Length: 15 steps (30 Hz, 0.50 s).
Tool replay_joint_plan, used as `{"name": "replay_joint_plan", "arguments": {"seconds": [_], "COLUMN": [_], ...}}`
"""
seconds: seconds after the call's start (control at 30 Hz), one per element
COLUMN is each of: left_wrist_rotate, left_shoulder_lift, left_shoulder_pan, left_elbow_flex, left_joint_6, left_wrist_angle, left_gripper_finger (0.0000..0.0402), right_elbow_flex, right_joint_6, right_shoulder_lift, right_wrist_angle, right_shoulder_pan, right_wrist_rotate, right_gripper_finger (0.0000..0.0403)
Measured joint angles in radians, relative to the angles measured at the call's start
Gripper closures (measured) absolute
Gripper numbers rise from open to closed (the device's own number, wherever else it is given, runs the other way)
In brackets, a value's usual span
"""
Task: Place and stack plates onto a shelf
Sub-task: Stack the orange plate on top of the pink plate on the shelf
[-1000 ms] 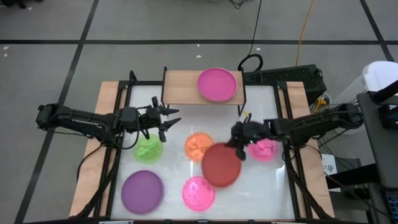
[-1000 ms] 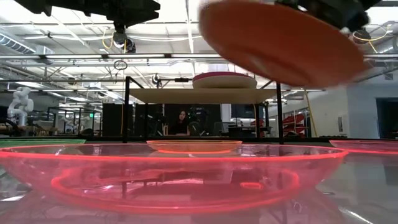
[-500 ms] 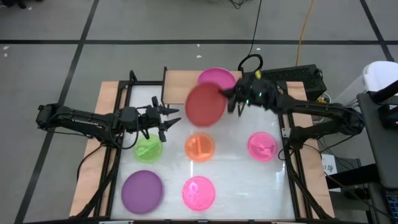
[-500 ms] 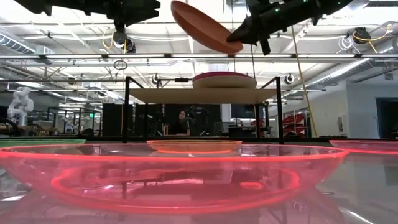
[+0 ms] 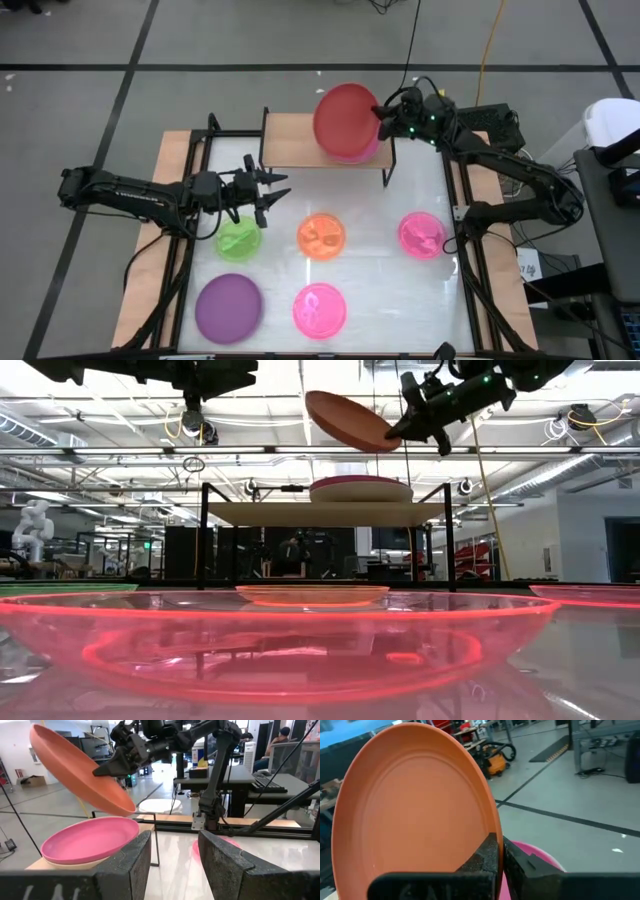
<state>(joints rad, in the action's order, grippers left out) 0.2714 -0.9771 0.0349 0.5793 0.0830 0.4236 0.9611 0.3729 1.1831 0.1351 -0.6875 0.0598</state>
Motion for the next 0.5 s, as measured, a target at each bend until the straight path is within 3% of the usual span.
{"name": "replay_joint_plan", "arguments": {"seconds": [0.5], "left_wrist_rotate": [0.000], "left_shoulder_lift": [0.000], "left_shoulder_pan": [-0.001], "left_elbow_flex": [0.000], "left_joint_6": [-0.002], "left_wrist_angle": [0.000], "left_gripper_finger": [0.0231], "right_elbow_flex": [-0.001], "right_joint_6": [-0.030], "right_shoulder_lift": [0.128], "right_wrist_angle": [-0.057], "right_shoulder_pan": [-0.007], "right_wrist_rotate": [-0.018], "right_gripper_finger": [0.0393]}}
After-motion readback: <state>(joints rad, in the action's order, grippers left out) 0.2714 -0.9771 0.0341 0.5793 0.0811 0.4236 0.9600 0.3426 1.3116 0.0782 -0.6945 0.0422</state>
